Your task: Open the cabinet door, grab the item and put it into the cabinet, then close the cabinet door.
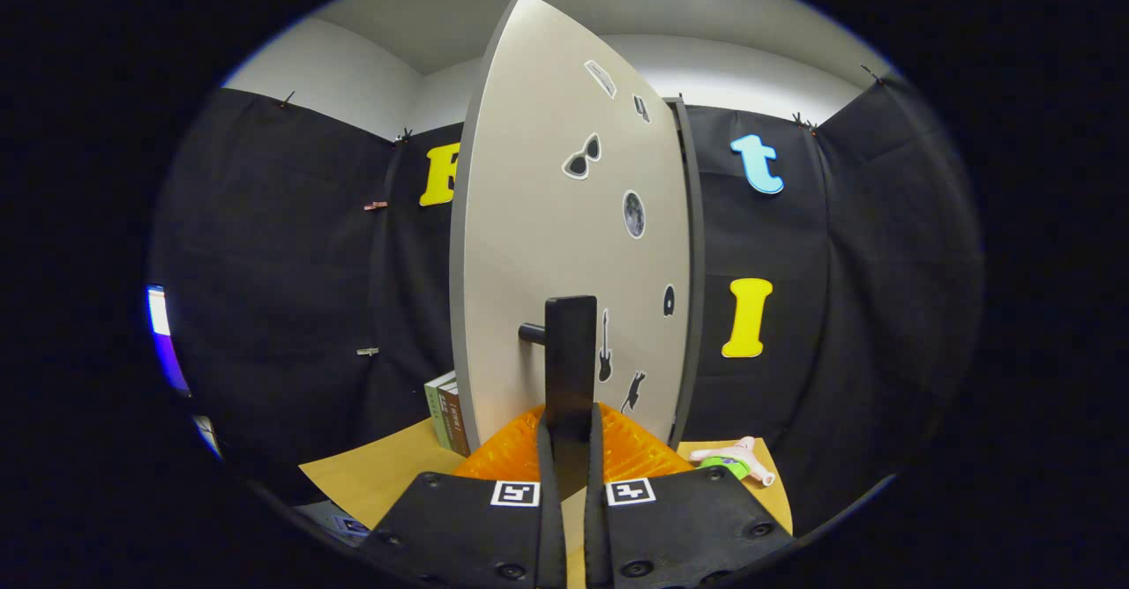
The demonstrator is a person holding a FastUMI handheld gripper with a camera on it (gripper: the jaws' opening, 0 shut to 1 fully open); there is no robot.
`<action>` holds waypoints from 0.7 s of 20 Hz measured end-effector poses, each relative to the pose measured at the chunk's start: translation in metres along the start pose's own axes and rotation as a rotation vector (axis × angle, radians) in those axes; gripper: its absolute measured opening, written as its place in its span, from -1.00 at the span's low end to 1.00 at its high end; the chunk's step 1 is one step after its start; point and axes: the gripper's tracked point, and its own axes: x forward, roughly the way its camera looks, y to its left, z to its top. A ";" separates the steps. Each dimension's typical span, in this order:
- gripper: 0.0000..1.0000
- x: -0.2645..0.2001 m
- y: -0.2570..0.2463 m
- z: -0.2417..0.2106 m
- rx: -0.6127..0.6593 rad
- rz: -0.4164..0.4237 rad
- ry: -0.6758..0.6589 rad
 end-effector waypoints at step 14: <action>-0.84 -0.024 -0.098 -0.007 -0.031 -0.230 -0.005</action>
